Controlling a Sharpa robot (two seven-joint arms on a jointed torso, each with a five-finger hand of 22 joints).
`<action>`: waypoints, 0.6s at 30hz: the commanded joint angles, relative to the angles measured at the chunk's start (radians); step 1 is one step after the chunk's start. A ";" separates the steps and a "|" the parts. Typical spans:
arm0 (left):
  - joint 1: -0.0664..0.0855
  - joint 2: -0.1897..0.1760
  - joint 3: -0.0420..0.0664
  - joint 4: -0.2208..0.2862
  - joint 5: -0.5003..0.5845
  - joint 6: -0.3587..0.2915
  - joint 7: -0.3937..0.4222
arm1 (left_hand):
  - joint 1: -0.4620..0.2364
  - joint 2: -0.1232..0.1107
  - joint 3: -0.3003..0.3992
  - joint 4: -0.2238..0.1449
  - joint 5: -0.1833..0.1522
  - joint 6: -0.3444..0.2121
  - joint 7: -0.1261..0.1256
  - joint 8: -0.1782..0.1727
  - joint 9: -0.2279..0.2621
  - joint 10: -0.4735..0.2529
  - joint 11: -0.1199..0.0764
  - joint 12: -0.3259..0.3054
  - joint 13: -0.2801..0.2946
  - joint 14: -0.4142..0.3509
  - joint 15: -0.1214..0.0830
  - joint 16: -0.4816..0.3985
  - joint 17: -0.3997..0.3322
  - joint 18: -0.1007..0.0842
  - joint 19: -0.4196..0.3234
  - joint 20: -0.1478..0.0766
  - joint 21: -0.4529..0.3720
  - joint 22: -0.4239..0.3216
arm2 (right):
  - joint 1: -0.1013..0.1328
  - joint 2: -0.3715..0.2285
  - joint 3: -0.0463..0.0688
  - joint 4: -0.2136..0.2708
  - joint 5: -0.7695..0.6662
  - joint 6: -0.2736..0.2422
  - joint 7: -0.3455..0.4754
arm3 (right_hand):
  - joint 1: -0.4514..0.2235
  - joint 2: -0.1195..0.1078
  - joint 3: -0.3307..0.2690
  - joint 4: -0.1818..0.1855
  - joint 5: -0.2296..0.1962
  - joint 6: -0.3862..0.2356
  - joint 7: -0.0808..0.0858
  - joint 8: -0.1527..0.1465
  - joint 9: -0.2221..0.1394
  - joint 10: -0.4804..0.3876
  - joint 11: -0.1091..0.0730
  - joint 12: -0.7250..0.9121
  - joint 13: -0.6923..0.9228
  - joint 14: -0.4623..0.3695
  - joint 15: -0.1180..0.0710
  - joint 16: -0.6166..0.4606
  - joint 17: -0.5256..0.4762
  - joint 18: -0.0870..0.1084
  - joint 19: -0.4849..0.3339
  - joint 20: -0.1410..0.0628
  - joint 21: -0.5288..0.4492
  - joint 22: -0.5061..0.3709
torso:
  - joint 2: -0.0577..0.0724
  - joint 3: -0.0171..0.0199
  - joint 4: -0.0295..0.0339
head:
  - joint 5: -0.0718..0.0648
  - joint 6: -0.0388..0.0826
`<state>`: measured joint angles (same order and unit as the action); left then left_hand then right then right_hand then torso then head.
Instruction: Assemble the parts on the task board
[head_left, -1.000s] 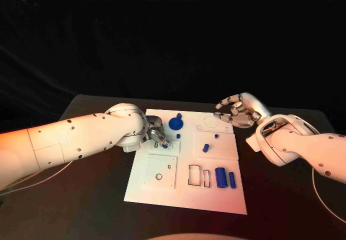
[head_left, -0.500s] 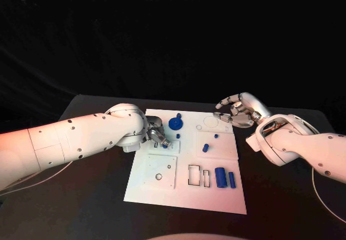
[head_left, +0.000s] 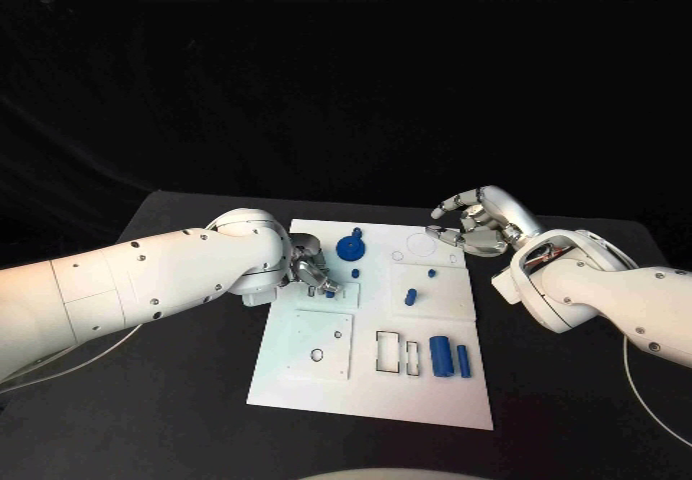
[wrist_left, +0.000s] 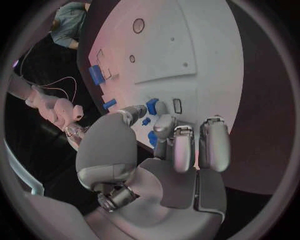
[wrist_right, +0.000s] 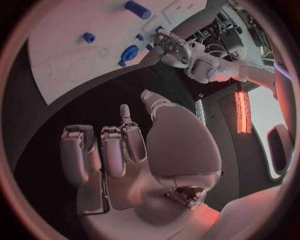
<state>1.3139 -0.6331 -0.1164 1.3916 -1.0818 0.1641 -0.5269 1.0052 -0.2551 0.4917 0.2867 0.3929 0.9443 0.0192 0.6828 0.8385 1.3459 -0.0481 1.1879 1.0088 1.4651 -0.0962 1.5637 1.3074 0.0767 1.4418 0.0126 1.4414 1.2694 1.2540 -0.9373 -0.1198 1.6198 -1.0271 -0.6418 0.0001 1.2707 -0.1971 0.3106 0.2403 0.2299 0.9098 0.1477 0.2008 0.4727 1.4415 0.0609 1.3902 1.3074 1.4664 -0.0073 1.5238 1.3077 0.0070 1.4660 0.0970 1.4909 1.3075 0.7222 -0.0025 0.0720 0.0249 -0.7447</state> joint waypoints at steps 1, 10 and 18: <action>-0.001 -0.004 0.001 0.006 0.004 -0.001 0.001 | -0.008 0.001 -0.013 0.002 -0.004 0.001 0.006 -0.004 0.002 0.001 0.004 0.004 0.000 0.102 -0.004 0.001 0.249 -0.017 0.004 -0.003 0.005 0.001 | -0.001 0.000 0.000 0.000 -0.010 -0.007 0.010 | -0.010 -0.003 0.000 0.006 -0.004 -0.001 -0.003 0.002 -0.002 -0.007 0.001 -0.009 0.096 0.068 -0.003 -0.007 0.098 0.019 0.046 0.000 -0.008 0.197 | 0.000 0.0003 -0.0007 | 0.001 0.000; 0.000 -0.019 0.012 0.022 0.004 -0.011 0.001 | -0.014 0.003 -0.031 0.004 -0.006 0.001 0.007 -0.007 0.005 0.000 0.005 0.004 -0.001 0.101 -0.003 0.000 0.247 -0.017 0.004 -0.003 0.004 0.001 | -0.001 0.000 0.000 -0.002 -0.009 -0.014 0.012 | -0.010 -0.003 -0.001 0.007 -0.005 -0.002 -0.003 0.002 -0.002 -0.008 0.001 -0.011 0.094 0.068 -0.003 -0.008 0.097 0.020 0.044 0.000 -0.011 0.195 | 0.000 -0.0002 0.0003 | -0.002 0.003; 0.006 -0.040 0.040 0.042 0.046 -0.033 0.004 | -0.021 0.007 -0.056 0.005 -0.007 -0.011 0.011 -0.017 0.007 -0.012 0.008 -0.009 -0.019 0.097 -0.001 -0.006 0.233 -0.016 0.002 -0.003 0.002 -0.003 | -0.001 0.000 0.000 -0.005 -0.012 -0.017 0.013 | -0.012 -0.004 -0.002 0.009 -0.005 -0.003 -0.002 0.002 -0.002 -0.010 0.001 -0.013 0.092 0.067 -0.003 -0.009 0.095 0.020 0.043 0.000 -0.013 0.194 | -0.001 -0.0002 0.0005 | 0.000 0.011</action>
<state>1.3166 -0.6718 -0.0782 1.4293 -1.0723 0.1516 -0.5278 0.9928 -0.2491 0.4352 0.2908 0.3929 0.9342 0.0292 0.6660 0.8446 1.3357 -0.0390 1.1778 0.9883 1.4650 -0.0962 1.5625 1.3074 0.0767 1.4418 0.0127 1.4414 1.2662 1.2538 -0.9376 -0.1198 1.6151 -1.0271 -0.6541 0.0036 1.2668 -0.2010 0.3077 0.2431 0.2299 0.9098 0.1477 0.2008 0.4717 1.4380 0.0645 1.3839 1.3073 1.4664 -0.0073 1.5200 1.3076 0.0070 1.4660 0.0970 1.4808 1.3073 0.7215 -0.0028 0.0721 0.0236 -0.7371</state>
